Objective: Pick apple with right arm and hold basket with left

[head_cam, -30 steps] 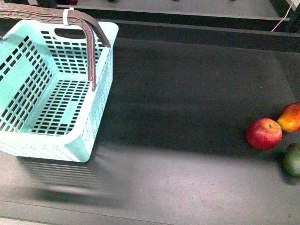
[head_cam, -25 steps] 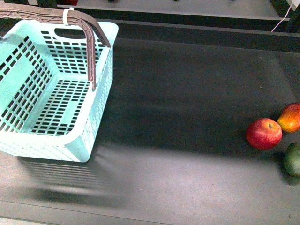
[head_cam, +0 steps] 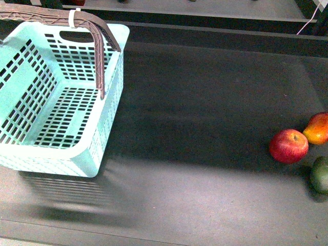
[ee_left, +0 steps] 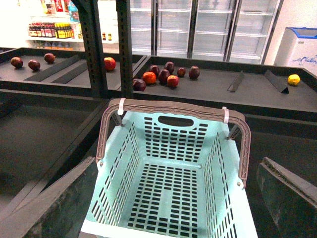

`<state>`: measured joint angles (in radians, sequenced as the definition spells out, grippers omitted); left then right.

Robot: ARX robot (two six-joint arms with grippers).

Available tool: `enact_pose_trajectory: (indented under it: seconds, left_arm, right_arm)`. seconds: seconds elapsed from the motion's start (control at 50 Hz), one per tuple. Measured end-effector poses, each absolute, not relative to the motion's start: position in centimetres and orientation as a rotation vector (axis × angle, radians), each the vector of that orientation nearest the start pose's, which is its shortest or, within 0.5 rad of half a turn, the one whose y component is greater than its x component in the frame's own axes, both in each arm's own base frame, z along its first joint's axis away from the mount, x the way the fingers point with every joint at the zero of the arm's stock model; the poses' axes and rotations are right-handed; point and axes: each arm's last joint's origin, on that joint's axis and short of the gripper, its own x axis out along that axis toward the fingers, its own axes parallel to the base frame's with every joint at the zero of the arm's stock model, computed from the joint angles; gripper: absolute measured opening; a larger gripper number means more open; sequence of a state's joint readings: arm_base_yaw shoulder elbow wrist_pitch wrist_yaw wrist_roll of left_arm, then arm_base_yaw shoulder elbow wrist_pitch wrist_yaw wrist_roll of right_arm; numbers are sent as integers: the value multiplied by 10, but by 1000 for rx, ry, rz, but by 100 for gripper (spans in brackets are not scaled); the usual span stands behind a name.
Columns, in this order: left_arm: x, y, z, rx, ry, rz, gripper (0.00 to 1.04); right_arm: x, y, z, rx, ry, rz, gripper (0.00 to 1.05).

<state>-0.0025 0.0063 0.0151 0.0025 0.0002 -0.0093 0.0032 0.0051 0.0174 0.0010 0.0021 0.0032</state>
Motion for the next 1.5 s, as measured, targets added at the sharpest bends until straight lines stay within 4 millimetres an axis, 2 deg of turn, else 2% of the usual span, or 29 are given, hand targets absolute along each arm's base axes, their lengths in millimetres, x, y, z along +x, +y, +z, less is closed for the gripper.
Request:
enact_pose_trajectory:
  seconds: [0.18, 0.28, 0.32, 0.521, 0.721, 0.801, 1.041, 1.201, 1.361, 1.502]
  left_arm:
    - [97, 0, 168, -13, -9, -5, 98]
    - [101, -1, 168, -207, 242, -112, 98]
    - [105, -1, 168, -280, 286, -119, 98]
    - [158, 6, 191, -742, 326, -64, 98]
    - [217, 5, 177, -1017, 407, 7, 98]
    - [250, 2, 169, -1107, 439, 53, 98]
    - [304, 6, 152, -1181, 484, 161, 98]
    - [338, 15, 153, -1191, 489, 161, 98]
    - [363, 15, 158, -1189, 474, 118, 98]
    - [382, 11, 150, -1187, 493, 130, 98]
  right_arm:
    - [97, 0, 169, 3, -13, 1, 96]
    - [97, 0, 169, 3, -13, 2, 96]
    - [97, 0, 169, 3, -13, 3, 96]
    - [97, 0, 169, 3, -13, 3, 96]
    - [97, 0, 169, 3, -13, 3, 96]
    - [97, 0, 169, 3, -13, 3, 96]
    - [97, 0, 169, 3, -13, 3, 96]
    - [97, 0, 169, 3, -13, 3, 96]
    - [97, 0, 169, 3, -13, 3, 96]
    - [97, 0, 169, 3, -13, 3, 96]
